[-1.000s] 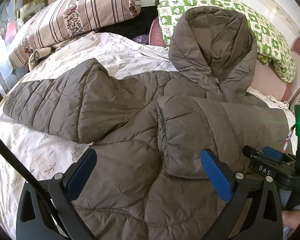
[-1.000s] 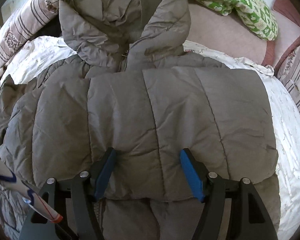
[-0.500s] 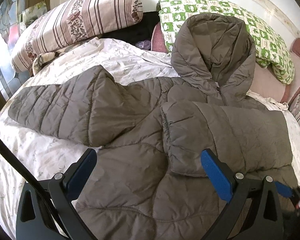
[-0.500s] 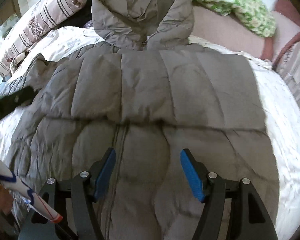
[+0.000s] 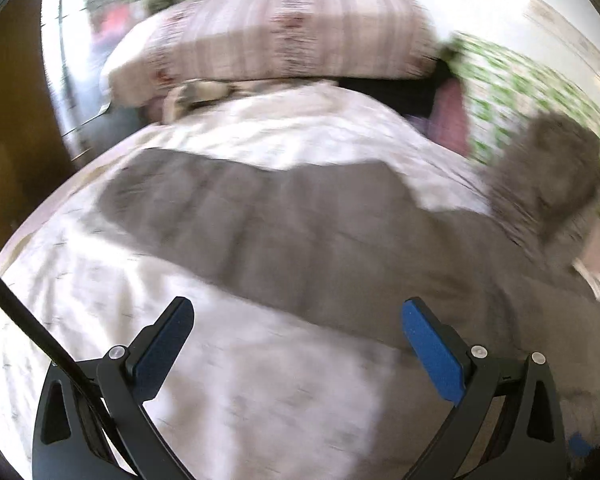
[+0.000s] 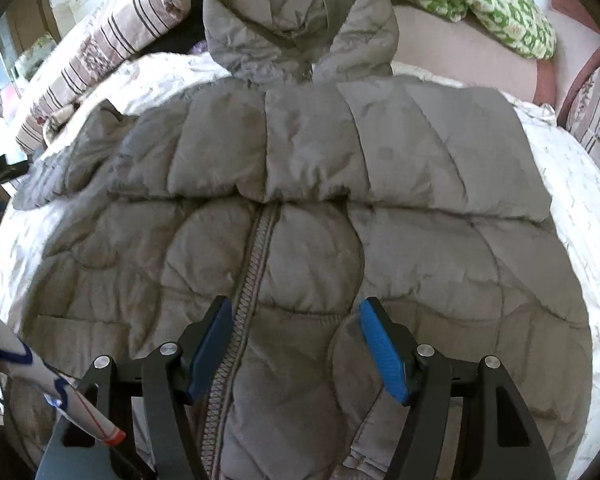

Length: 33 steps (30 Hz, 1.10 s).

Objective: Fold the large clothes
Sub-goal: 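Move the left gripper to the other sleeve cuff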

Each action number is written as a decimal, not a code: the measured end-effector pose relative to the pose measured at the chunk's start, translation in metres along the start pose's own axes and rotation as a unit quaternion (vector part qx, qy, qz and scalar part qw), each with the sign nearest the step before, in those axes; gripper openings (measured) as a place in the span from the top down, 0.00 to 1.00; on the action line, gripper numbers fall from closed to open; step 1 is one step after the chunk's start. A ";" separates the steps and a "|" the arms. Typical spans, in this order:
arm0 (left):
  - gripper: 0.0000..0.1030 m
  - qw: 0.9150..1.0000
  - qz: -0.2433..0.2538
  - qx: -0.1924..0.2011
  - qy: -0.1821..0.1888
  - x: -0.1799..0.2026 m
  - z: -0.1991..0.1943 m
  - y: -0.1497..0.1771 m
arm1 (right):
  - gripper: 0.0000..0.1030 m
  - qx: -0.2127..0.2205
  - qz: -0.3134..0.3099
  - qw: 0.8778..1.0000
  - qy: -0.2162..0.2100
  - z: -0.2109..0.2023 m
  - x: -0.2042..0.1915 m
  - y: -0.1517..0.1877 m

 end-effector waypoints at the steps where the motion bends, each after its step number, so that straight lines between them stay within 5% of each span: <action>1: 0.00 1.000 -0.018 0.000 -0.004 -0.017 0.004 -0.005 | 0.30 -0.002 -0.001 1.000 0.005 0.002 -0.001 0.001; 8: 0.00 0.994 -0.113 0.001 -0.005 -0.129 0.035 -0.032 | 0.28 0.002 -0.016 1.000 0.019 0.006 -0.004 0.004; 13: 0.06 0.979 -0.192 0.026 0.063 -0.188 0.048 -0.049 | 0.25 0.003 -0.027 0.999 0.032 0.009 -0.008 0.005; 17: 0.25 0.960 -0.242 0.011 0.140 -0.205 0.070 -0.062 | 0.23 0.004 -0.030 0.999 0.030 0.012 -0.008 0.005; 23: 0.30 0.946 -0.292 -0.012 0.139 -0.222 0.105 -0.062 | 0.23 0.002 -0.026 0.999 0.020 0.014 -0.005 0.005; 30: 0.30 0.945 -0.293 0.017 0.142 -0.220 0.119 -0.073 | 0.22 0.002 -0.027 1.000 0.016 0.014 -0.006 0.005; 31: 0.36 0.947 -0.291 0.018 0.134 -0.218 0.118 -0.074 | 0.22 0.002 -0.026 1.000 0.015 0.014 -0.006 0.005; 32: 0.62 0.948 -0.291 0.022 0.127 -0.216 0.116 -0.075 | 0.22 0.002 -0.025 1.000 0.013 0.014 -0.005 0.005; 33: 0.78 0.948 -0.290 0.022 0.127 -0.215 0.116 -0.075 | 0.22 0.002 -0.025 1.000 0.012 0.014 -0.004 0.005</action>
Point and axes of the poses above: each gripper's, at about its wrist camera, not at the fingertips, and z roughly the way its jaws point, x to its right, y to its underside, the point moved 2 cm from there along z, roughly the way its jaws point, and after that the axes turned 7 degrees about -x, right-handed, at the moved point
